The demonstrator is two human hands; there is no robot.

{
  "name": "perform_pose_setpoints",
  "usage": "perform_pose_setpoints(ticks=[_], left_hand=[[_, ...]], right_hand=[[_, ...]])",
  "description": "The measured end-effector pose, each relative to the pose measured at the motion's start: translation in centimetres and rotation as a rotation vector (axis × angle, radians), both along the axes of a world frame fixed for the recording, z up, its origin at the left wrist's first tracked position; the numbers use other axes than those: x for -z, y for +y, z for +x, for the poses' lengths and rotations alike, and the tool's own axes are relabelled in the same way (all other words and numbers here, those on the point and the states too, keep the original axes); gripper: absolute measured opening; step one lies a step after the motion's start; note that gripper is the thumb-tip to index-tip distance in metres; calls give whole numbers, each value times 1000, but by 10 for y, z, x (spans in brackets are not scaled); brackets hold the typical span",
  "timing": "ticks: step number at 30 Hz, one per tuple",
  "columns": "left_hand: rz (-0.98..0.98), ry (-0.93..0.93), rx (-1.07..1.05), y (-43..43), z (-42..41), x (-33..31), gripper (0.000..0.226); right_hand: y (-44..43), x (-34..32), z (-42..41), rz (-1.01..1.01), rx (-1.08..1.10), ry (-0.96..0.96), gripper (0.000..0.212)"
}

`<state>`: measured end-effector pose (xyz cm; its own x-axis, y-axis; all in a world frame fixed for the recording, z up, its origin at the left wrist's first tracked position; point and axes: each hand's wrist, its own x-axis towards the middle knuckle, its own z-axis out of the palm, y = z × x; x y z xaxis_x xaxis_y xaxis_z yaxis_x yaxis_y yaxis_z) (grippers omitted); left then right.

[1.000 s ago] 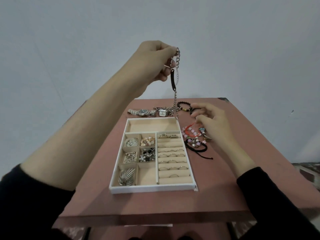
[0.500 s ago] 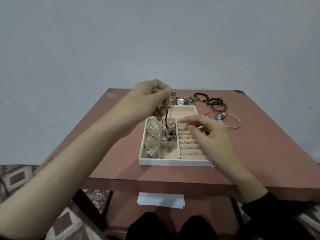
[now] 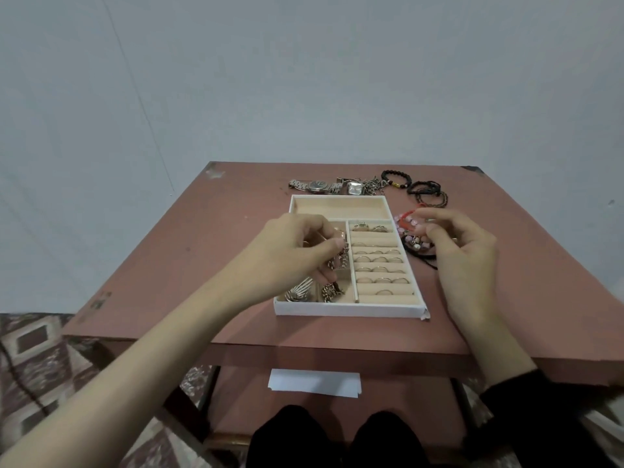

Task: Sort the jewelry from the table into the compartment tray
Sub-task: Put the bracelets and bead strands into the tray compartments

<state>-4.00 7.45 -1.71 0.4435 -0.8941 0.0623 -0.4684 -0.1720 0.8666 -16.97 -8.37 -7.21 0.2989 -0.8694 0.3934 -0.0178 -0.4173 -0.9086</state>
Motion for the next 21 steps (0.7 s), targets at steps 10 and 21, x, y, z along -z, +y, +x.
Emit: perform_pose_setpoints(ticks=[10,21], left_hand=[[218,-221,99,-4,3,7,14],[221,-575,29,-12,6,16,20]], right_hand=[[2,-1,0,-86,9,77,24],[6,1,2,-151,5,139,23]])
